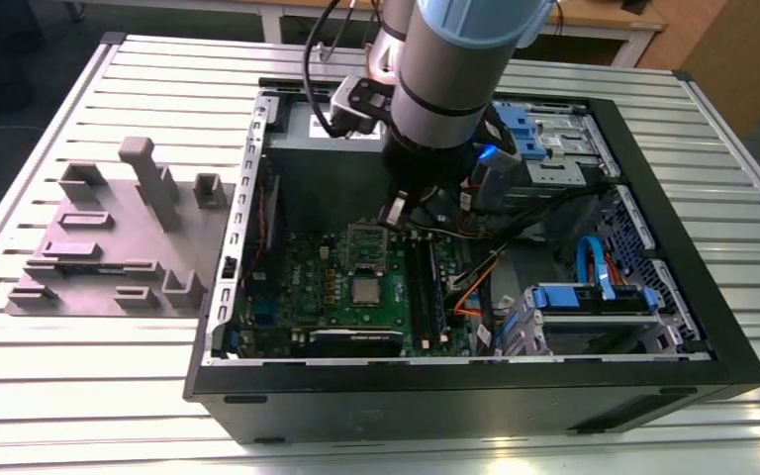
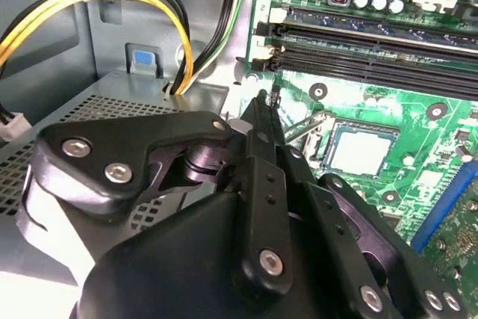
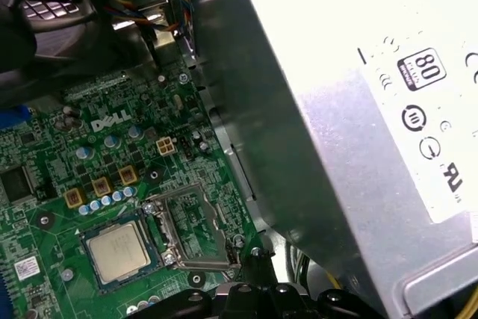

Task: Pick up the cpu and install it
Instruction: 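Close the cpu cover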

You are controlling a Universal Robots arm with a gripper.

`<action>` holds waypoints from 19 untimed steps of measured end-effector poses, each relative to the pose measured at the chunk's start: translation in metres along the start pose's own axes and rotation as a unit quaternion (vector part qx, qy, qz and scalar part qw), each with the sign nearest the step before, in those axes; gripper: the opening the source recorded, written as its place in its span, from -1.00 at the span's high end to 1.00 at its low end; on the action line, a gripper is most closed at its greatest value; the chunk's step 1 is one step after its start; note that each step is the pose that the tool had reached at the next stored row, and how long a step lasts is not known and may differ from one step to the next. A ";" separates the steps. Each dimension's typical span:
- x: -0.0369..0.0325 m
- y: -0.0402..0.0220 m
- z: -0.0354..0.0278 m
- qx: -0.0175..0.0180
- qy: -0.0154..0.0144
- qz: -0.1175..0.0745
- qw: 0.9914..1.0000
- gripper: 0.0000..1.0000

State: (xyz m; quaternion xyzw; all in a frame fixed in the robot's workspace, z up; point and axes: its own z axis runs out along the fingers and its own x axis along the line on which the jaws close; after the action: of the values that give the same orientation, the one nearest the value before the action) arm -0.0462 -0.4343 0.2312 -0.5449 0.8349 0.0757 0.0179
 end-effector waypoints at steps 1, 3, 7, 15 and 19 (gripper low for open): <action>0.0000 0.0002 -0.0005 0.000 0.000 0.000 1.000 0.80; 0.0001 0.0008 -0.0014 0.000 0.000 0.000 1.000 0.80; 0.0003 0.0015 -0.0026 0.000 0.000 0.000 1.000 0.80; 0.0004 0.0028 -0.0052 0.000 0.000 0.000 1.000 0.80; 0.0004 0.0031 -0.0059 0.000 0.000 0.000 1.000 0.80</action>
State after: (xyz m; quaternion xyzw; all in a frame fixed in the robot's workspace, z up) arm -0.0489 -0.4343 0.2374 -0.5450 0.8349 0.0755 0.0178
